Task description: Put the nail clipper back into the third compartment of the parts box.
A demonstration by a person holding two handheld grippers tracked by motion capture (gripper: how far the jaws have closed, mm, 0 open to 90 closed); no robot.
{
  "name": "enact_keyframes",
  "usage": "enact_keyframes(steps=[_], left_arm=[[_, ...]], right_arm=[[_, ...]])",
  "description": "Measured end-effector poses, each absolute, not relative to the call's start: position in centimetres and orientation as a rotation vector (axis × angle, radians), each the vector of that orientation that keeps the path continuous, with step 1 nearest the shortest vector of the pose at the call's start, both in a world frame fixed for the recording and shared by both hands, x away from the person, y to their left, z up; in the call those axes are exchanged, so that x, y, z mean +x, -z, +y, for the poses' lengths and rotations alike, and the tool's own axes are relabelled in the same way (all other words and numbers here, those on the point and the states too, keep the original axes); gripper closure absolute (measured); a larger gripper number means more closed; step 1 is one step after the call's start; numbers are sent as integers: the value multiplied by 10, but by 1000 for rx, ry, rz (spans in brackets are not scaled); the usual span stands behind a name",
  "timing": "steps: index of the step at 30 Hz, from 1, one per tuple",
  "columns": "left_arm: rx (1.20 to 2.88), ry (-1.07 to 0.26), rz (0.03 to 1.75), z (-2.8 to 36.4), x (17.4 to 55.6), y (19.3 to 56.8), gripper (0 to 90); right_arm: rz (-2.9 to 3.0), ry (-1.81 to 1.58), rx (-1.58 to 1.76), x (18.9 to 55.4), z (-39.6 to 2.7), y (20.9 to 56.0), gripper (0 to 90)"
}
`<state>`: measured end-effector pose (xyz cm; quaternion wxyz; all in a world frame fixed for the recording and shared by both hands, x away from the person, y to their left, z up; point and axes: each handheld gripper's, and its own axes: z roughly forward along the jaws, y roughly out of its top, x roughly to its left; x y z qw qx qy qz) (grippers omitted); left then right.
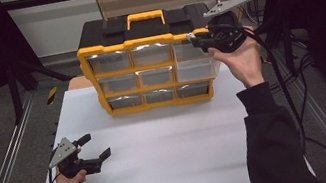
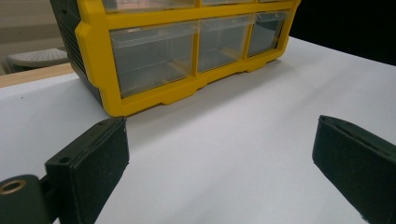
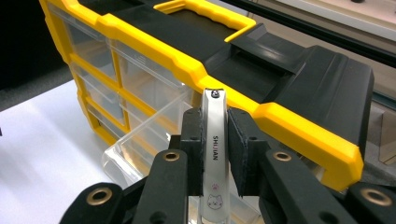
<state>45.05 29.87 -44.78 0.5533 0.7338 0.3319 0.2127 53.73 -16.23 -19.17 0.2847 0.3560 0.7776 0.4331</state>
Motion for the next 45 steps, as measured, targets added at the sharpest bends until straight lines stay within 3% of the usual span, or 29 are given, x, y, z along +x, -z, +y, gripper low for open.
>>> enact_keyframes(steps=[45], left_arm=[[1737,-505,783,298,450,448,35]], right_arm=[[2166,-1086,993,548,-167,220,774]])
